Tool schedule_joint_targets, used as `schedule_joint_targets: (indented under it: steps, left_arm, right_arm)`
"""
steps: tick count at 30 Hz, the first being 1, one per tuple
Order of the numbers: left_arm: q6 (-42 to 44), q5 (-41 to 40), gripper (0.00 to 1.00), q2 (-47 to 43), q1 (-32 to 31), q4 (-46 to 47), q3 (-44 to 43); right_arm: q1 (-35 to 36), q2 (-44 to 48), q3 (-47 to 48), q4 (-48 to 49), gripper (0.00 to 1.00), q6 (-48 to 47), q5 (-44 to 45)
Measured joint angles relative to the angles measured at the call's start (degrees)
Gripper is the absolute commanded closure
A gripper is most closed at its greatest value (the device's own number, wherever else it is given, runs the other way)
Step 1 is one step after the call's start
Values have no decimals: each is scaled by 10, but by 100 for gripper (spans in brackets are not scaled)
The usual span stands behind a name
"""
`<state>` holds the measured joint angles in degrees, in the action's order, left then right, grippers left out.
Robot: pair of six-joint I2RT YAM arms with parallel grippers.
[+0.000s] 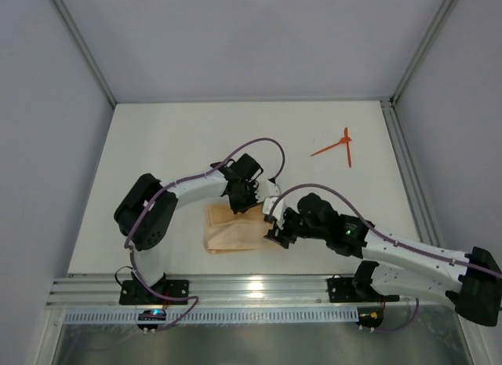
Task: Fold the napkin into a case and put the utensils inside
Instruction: Pick up the 2/3-rectangle-folded napkin at the center of the board.
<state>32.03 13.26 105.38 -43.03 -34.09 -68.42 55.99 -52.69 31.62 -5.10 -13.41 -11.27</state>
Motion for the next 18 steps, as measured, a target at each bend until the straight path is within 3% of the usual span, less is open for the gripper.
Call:
schedule_joint_targets:
  steps: [4,7,18]
  left_arm:
    - [1,1,100,0,0,0,0]
    - [2,3,100,0,0,0,0]
    - [2,13,100,0,0,0,0]
  right_arm:
    - [19,-106,78,-133,41,-181,9]
    - [27,-160,88,-197,41,-258,26]
    - [52,-259,81,-227,43,-332,32]
